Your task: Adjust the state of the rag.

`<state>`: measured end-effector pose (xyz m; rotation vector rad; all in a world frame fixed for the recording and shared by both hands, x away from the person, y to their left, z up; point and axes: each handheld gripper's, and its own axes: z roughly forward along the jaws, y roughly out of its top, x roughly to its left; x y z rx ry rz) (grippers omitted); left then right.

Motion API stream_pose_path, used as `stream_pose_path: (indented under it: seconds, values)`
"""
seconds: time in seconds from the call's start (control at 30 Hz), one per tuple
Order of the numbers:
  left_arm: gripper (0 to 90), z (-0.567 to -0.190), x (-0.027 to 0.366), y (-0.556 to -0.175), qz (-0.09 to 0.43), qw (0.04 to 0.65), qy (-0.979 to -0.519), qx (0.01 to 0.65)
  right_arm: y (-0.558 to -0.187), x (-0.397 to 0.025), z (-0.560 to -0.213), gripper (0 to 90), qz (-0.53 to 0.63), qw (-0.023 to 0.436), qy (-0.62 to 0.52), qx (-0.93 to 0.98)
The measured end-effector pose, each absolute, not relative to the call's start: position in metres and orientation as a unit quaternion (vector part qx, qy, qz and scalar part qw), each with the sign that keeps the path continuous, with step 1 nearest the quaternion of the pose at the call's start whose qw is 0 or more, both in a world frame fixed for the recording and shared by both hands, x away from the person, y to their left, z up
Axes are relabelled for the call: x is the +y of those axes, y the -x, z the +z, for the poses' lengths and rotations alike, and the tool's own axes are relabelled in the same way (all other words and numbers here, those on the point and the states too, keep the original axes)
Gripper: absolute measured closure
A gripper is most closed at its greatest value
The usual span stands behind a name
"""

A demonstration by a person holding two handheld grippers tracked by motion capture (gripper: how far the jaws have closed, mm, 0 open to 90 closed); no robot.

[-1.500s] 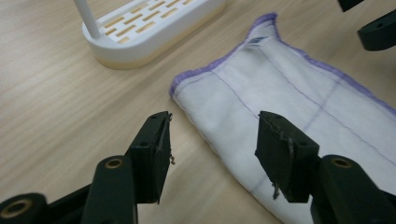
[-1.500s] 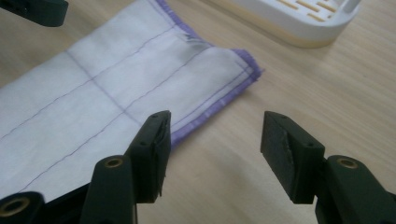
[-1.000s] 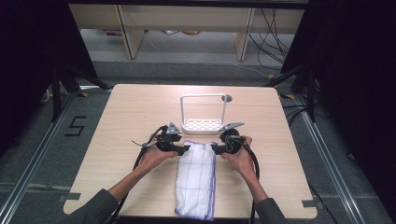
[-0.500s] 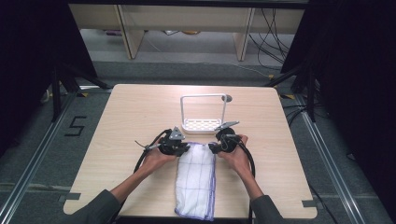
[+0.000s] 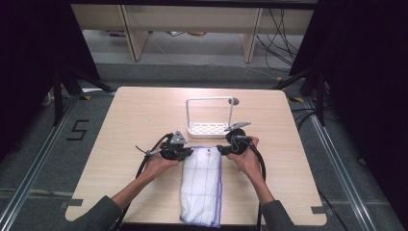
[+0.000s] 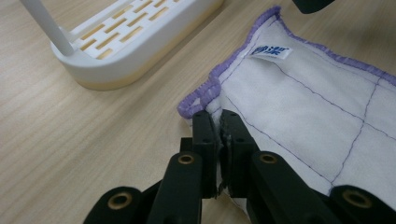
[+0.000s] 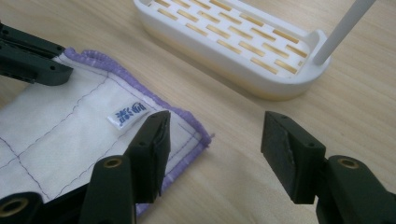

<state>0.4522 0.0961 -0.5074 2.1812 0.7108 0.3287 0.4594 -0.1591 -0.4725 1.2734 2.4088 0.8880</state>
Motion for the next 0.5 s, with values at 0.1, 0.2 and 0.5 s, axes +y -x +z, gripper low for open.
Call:
stream_pose_path:
  seconds: [0.1,0.2,0.5]
  values:
    - [85.0,-0.507,0.098,-0.453,0.130,0.399,-0.862,0.284,-0.462,-0.155,-0.474,43.2,0.311,0.137,-0.436,0.833]
    - [85.1,-0.507,0.100,-0.454,0.131,0.401,-0.860,0.286,-0.465,-0.151,-0.476,43.4,0.312,0.125,-0.435,0.835]
    - [84.2,-0.510,0.100,-0.456,0.124,0.399,-0.860,0.293,-0.477,-0.140,-0.492,41.5,0.303,0.102,-0.413,0.853]
